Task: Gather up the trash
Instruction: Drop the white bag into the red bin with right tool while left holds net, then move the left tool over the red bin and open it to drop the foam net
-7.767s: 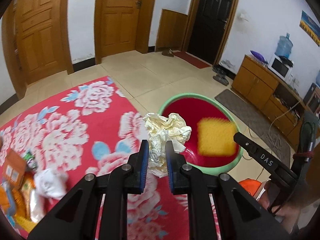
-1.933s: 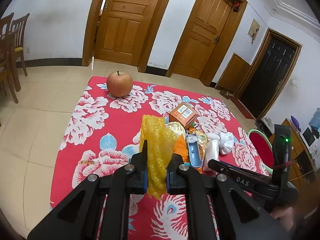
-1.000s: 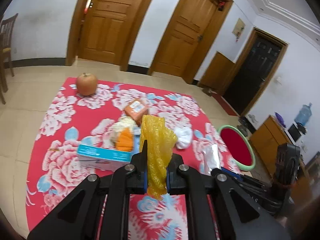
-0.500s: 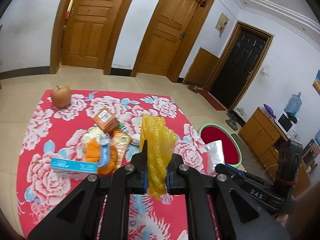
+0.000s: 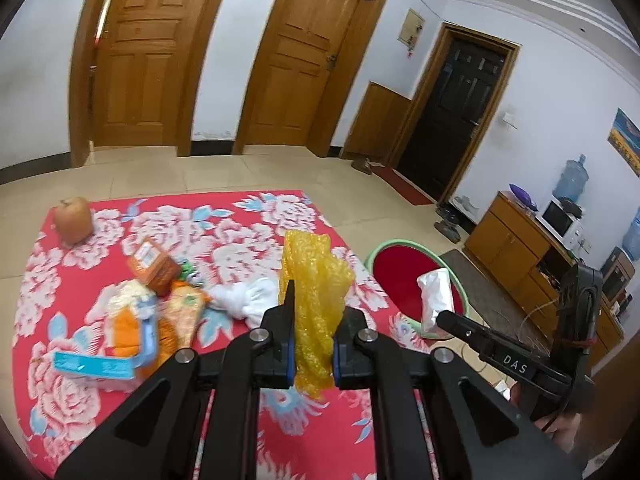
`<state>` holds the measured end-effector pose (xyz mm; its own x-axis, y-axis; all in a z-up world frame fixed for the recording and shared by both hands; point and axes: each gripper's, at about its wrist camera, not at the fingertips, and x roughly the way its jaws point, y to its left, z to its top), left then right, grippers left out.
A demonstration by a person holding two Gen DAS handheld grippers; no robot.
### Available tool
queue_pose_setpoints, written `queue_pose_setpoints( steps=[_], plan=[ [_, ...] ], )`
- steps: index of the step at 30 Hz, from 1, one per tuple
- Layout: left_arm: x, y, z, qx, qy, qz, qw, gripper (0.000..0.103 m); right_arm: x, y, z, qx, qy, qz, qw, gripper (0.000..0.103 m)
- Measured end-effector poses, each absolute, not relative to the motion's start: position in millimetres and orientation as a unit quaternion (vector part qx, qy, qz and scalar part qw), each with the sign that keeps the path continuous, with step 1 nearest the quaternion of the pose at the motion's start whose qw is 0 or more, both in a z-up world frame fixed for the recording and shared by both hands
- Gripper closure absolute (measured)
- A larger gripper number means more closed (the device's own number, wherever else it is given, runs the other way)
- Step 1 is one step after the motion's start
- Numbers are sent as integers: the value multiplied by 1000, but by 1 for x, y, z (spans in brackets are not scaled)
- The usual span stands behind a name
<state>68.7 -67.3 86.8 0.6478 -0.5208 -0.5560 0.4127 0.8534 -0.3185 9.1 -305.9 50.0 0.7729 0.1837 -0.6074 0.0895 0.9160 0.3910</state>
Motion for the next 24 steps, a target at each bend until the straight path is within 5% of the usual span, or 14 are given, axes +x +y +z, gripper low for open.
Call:
queue_pose_setpoints(
  steps=[24],
  plan=[
    [118, -235, 50, 14, 374, -348, 860, 92, 28, -423, 5, 282, 312, -141, 896, 73]
  ],
)
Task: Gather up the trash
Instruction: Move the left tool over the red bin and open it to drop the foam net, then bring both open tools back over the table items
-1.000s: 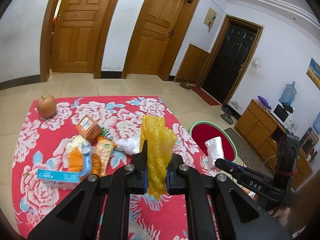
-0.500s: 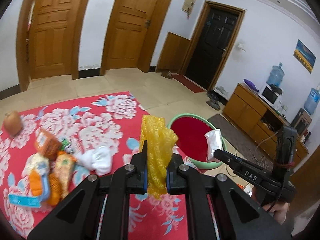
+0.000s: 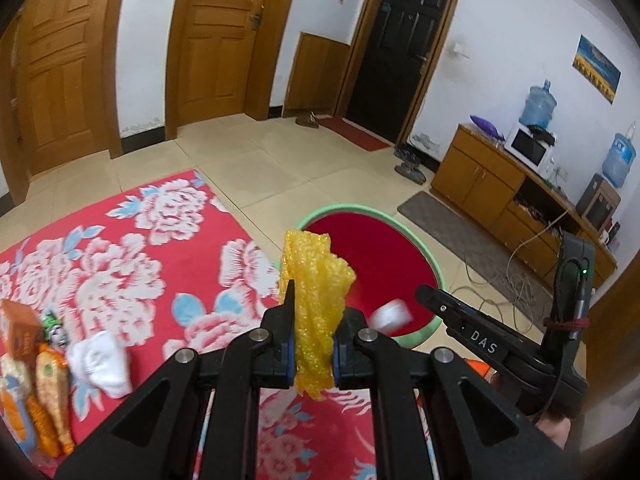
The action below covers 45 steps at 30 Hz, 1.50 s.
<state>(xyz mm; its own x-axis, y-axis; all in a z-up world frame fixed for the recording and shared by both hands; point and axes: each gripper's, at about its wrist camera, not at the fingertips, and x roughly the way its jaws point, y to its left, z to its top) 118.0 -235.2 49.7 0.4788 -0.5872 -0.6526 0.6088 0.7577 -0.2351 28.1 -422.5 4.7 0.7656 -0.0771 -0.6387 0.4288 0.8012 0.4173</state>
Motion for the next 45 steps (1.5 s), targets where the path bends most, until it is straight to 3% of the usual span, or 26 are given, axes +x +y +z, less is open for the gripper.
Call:
queue_pose_setpoints(
  steps=[16, 23, 24, 26, 28, 45],
  plan=[
    [128, -307, 7, 56, 420, -357, 833, 92, 1, -444, 14, 304, 275, -160, 898, 60],
    [133, -336, -5, 72, 429, -367, 822, 91, 0, -453, 3, 320, 282, -165, 889, 60],
    [133, -339, -6, 76, 428, -367, 822, 90, -1, -455, 3, 322, 281, -165, 889, 60],
    [131, -345, -6, 84, 426, -368, 822, 73, -1, -455, 2, 324, 280, -166, 888, 59],
    [130, -345, -4, 83, 421, -367, 826, 62, -2, -456, 1, 325, 280, -167, 888, 59],
    [113, -279, 23, 46, 413, -319, 852, 62, -14, -434, 20, 319, 271, -143, 897, 53]
  ],
)
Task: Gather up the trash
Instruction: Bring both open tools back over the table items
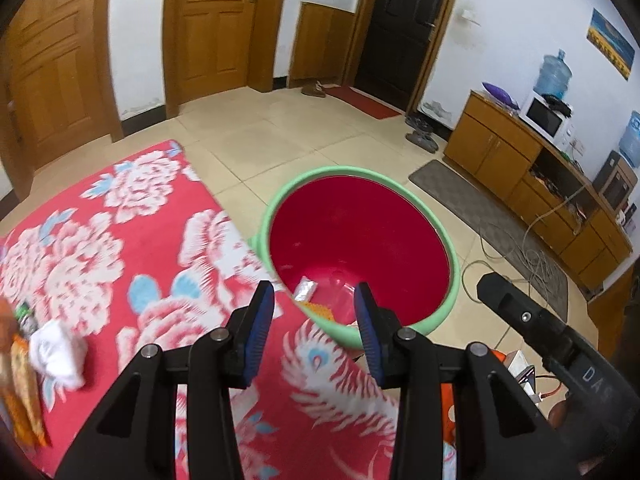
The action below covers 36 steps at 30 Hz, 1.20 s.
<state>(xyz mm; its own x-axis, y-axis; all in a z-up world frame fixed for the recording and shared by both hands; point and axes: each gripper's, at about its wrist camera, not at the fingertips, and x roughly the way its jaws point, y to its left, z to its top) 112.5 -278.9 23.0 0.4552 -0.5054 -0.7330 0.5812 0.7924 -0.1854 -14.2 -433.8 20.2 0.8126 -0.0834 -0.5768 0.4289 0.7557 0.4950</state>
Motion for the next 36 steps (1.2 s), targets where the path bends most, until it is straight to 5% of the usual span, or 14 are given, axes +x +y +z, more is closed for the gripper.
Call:
queue_pose_setpoints(
  steps=[7, 36],
  plan=[
    [95, -226, 40, 23, 401, -277, 873, 57, -15, -407, 30, 310, 275, -107, 904, 46],
    [65, 15, 37, -125, 404, -48, 905, 53, -11, -279, 59, 235, 312, 27, 920, 45]
  ],
)
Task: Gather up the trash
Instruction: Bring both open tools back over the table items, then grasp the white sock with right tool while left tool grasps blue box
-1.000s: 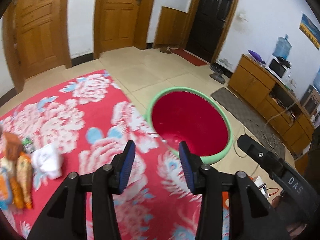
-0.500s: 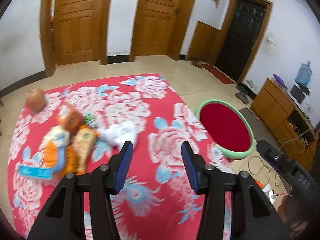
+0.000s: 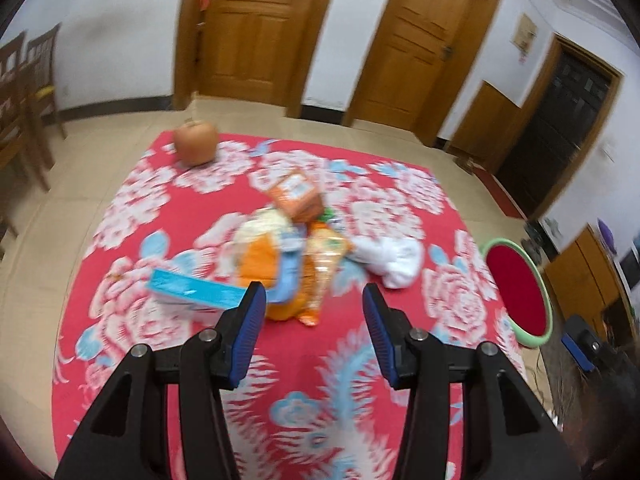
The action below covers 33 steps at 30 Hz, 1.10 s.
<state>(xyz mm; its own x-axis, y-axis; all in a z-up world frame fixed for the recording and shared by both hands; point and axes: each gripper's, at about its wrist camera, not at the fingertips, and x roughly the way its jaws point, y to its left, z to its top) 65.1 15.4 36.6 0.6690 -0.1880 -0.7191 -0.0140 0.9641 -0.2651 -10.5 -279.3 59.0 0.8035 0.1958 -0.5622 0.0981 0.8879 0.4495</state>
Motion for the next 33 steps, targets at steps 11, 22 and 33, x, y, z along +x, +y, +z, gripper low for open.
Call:
queue_pose_setpoints(
  steps=[11, 22, 33],
  plan=[
    [87, 65, 7, -187, 423, 18, 886, 52, 14, -254, 56, 203, 336, 42, 919, 45],
    [97, 75, 5, -162, 413, 51, 895, 52, 57, -225, 45, 171, 367, 69, 912, 45],
    [88, 77, 9, -174, 414, 22, 893, 47, 116, -197, 16, 151, 416, 92, 892, 45]
  ],
)
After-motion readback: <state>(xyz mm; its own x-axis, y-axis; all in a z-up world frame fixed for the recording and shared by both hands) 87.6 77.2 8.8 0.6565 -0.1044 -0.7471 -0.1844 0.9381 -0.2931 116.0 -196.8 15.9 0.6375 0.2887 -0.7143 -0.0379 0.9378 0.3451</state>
